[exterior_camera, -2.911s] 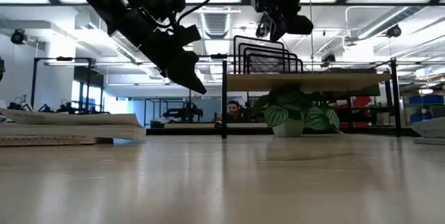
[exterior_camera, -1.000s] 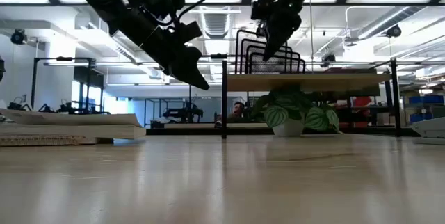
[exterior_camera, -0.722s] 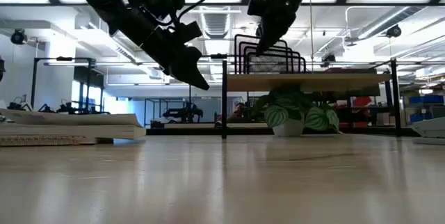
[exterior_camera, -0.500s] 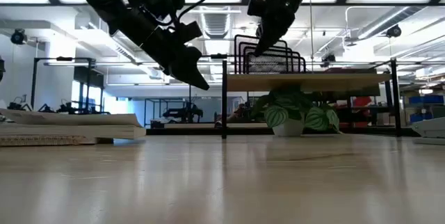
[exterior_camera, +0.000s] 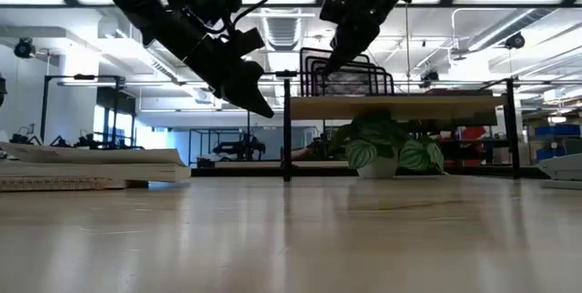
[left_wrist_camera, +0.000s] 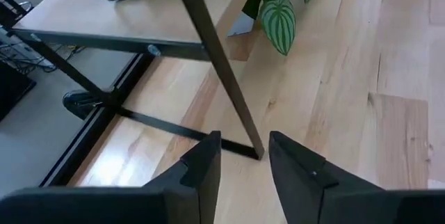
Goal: Stock shelves
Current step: Remove the black desk organizer from the shelf
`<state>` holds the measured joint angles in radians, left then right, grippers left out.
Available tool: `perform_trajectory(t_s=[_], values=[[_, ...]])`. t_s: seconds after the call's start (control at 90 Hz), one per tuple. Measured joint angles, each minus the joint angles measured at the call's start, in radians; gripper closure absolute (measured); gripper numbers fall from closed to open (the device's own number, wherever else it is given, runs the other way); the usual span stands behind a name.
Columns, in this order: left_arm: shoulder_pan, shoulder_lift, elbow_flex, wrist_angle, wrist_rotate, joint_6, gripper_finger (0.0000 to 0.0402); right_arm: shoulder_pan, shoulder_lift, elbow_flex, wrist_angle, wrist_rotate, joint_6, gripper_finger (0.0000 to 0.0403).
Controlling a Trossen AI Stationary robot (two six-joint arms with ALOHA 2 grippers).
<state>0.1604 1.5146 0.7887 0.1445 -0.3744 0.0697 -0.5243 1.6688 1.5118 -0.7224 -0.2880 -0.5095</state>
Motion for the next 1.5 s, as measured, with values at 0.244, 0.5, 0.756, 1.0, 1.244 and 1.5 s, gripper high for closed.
perform_trajectory(t_s=[0.244, 0.5, 0.756, 1.0, 1.244, 1.5], values=[[0.0, 0.0, 0.0, 0.005, 0.0, 0.0, 0.0299, 0.004, -0.002, -0.036, 0.015, -0.001, 0.004, 0.0368], [0.0, 0.0, 0.0, 0.013, 0.0, 0.0, 0.0292, 0.019, 0.0, -0.027, 0.006, 0.001, -0.001, 0.0351], [0.0, 0.002, 0.0, 0.034, 0.0, 0.0, 0.0303, 0.028, 0.001, -0.026, 0.01, 0.002, 0.045, 0.0298], [0.0, 0.003, 0.0, 0.036, 0.0, 0.0, 0.0303, 0.053, 0.003, -0.027, 0.057, 0.016, 0.027, 0.028], [0.0, 0.003, 0.0, 0.035, 0.0, 0.0, 0.0303, 0.095, 0.005, -0.028, 0.055, 0.098, -0.002, 0.03], [0.0, 0.003, 0.0, 0.035, 0.0, 0.0, 0.0303, 0.121, 0.006, -0.03, 0.033, 0.192, -0.028, 0.0314]])
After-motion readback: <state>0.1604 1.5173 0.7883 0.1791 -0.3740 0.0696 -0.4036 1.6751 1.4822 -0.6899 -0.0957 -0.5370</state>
